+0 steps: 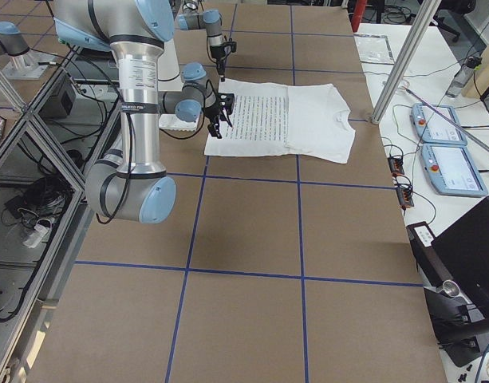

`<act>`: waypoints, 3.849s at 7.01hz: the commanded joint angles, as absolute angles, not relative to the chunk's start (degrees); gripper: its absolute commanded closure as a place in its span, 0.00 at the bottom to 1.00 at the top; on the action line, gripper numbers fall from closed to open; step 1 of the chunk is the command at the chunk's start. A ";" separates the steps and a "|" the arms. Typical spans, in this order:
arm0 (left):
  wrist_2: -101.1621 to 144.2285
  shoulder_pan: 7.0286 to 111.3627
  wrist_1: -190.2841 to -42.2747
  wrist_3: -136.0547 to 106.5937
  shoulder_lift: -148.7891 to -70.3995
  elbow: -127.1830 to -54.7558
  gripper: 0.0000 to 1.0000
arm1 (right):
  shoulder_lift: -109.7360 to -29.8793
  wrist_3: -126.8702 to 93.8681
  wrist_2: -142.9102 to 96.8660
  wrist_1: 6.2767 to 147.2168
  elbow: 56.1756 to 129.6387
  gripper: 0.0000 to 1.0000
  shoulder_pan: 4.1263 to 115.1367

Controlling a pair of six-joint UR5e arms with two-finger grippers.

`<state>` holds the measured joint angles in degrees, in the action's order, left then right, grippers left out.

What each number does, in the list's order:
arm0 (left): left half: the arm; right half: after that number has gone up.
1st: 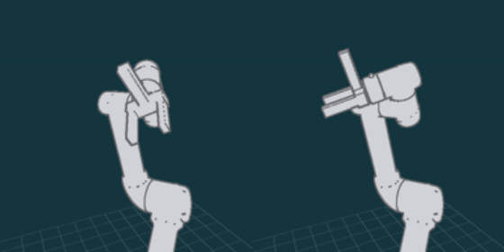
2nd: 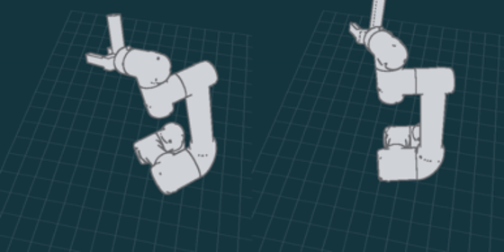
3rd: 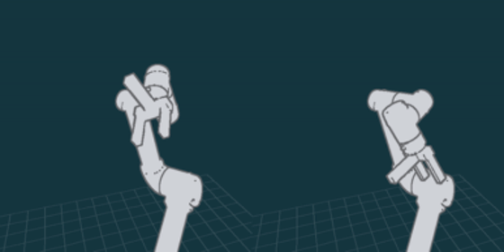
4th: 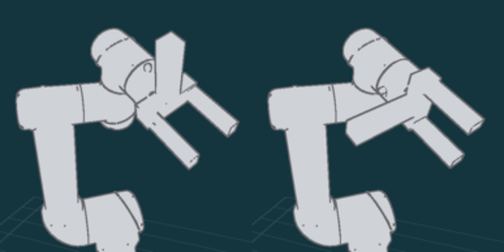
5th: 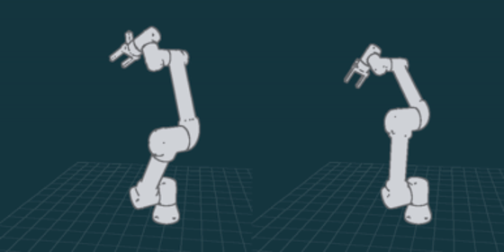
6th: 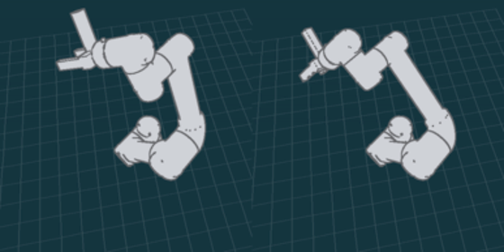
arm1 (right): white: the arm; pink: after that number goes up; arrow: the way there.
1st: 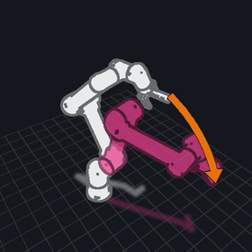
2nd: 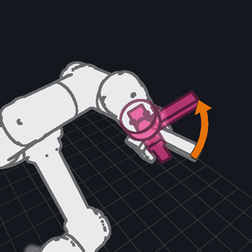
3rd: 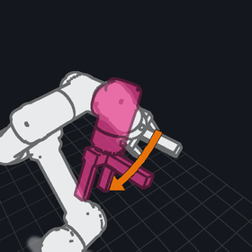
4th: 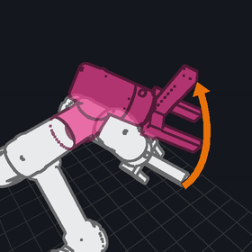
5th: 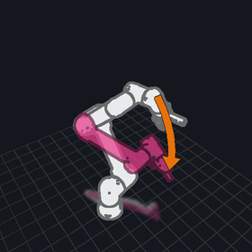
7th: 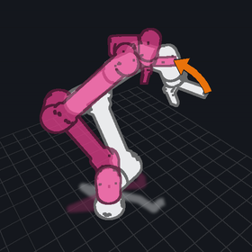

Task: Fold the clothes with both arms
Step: 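Grasp the hem corners nearest the robot with both grippers, then lift the hem with both grippers and fold it toward the collar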

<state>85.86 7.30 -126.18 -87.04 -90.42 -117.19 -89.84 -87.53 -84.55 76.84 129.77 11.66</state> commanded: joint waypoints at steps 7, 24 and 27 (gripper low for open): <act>84.20 7.56 -126.30 -87.10 -90.62 -122.70 1.00 | -97.03 -95.45 -71.81 57.39 120.24 0.47 1.85; 93.31 10.45 -102.53 -86.22 -90.78 -147.17 1.00 | -95.65 -95.71 -83.43 97.48 156.30 1.00 3.12; 97.38 16.42 -100.02 -80.37 -94.29 -145.47 1.00 | -88.01 -88.37 -89.73 104.50 155.05 1.00 13.95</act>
